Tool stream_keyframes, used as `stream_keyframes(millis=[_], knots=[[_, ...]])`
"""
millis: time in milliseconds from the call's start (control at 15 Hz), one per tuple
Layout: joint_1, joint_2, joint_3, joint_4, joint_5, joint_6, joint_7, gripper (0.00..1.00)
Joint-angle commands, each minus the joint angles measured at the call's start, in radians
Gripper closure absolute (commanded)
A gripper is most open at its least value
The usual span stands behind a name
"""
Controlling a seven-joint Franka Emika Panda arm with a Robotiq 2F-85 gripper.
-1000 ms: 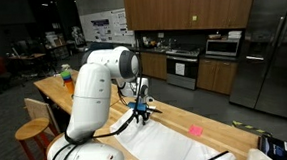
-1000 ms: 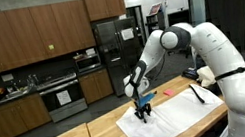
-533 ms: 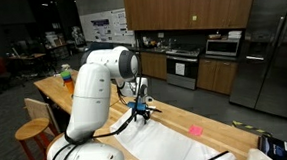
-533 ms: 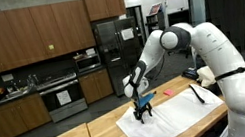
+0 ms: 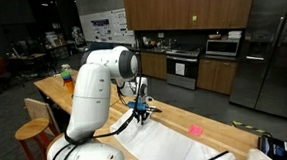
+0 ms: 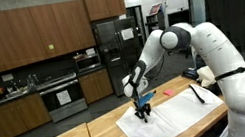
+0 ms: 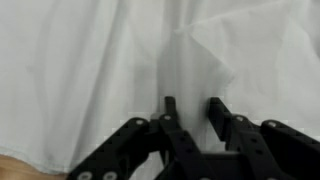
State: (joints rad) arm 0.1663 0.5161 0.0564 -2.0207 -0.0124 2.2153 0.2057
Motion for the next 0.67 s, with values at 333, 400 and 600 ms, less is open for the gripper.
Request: stream_keyframes(millis=[333,400,600], knots=[[0.02,-0.02,-0.022,0.021,-0.055,-0.098,0.056,0.73],[0.004,0.001,-0.009,0.02,-0.034,-0.058,0.023,0.97],[0.006,-0.005,-0.01,0.02,-0.035,-0.067,0.032,0.56]])
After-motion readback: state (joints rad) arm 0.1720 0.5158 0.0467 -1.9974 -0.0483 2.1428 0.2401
